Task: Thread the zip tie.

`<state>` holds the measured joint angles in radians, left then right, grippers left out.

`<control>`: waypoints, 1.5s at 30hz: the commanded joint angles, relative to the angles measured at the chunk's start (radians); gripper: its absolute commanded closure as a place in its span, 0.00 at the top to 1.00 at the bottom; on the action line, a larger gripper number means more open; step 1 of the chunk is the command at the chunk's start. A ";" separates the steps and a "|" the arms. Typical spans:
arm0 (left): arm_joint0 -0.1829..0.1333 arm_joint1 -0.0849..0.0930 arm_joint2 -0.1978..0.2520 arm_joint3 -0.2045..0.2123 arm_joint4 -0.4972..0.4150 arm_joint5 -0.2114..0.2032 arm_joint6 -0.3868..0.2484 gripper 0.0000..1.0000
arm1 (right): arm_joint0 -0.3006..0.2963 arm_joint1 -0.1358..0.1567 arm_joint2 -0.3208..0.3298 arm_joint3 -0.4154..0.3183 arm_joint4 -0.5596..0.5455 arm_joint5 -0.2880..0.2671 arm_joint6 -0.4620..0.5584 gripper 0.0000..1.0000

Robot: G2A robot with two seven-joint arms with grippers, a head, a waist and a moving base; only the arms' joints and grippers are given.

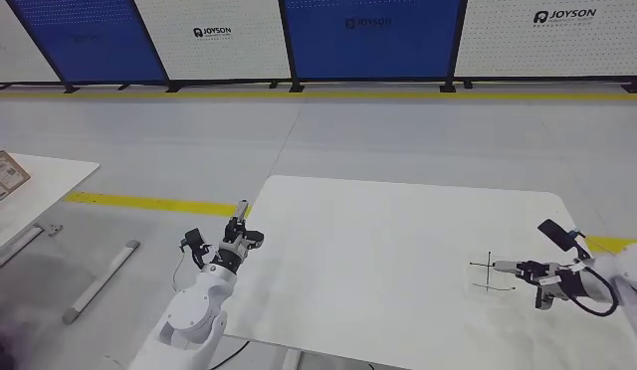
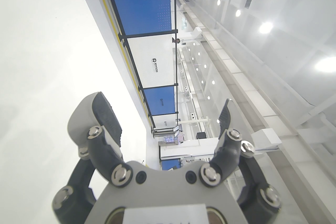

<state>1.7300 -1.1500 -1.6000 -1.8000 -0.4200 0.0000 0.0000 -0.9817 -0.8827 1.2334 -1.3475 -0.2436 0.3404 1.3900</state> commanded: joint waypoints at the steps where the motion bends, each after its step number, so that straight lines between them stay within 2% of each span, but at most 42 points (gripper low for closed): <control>1: 0.000 0.000 0.000 0.000 0.000 0.000 0.000 1.00 | 0.030 -0.001 -0.032 0.038 0.001 0.000 0.000 1.00; 8: 0.000 0.000 0.000 0.000 0.000 0.000 0.000 1.00 | 0.030 -0.001 -0.032 0.038 0.001 0.000 0.000 1.00; 12: 0.000 0.000 0.000 0.000 0.000 0.000 0.000 1.00 | 0.030 -0.002 -0.033 0.052 0.020 -0.021 -0.010 1.00; 13: 0.000 0.000 0.000 0.000 0.000 0.000 0.000 1.00 | 0.032 -0.001 -0.032 0.055 0.021 -0.022 -0.007 0.74; 16: 0.000 0.000 0.000 0.000 0.000 0.000 0.000 1.00 | 0.032 0.003 -0.032 0.067 0.017 -0.017 0.000 0.44; 18: 0.000 0.000 0.000 0.000 0.000 0.000 0.000 1.00 | 0.036 0.007 -0.047 0.071 0.006 0.000 0.000 0.42; 24: 0.000 0.000 0.000 0.000 0.000 0.000 0.000 1.00 | 0.068 0.018 -0.098 0.119 0.009 0.000 0.000 0.39; 27: 0.000 0.000 0.000 0.000 0.000 0.000 0.000 1.00 | 0.087 0.022 -0.119 0.143 0.015 0.000 0.000 0.33; 31: 0.000 0.000 0.000 0.000 0.000 0.000 0.000 1.00 | 0.106 0.027 -0.139 0.161 0.023 0.000 0.000 0.35; 39: 0.000 0.000 0.000 0.000 0.000 0.000 0.000 1.00 | 0.147 0.033 -0.190 0.185 0.015 0.000 0.000 0.27; 45: 0.000 0.000 0.000 0.000 0.000 0.000 0.000 1.00 | 0.183 0.031 -0.235 0.208 0.030 0.000 0.000 0.27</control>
<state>1.7300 -1.1500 -1.6000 -1.8000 -0.4200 0.0000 0.0000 -0.8040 -0.8518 1.0051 -1.1424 -0.2163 0.3400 1.3900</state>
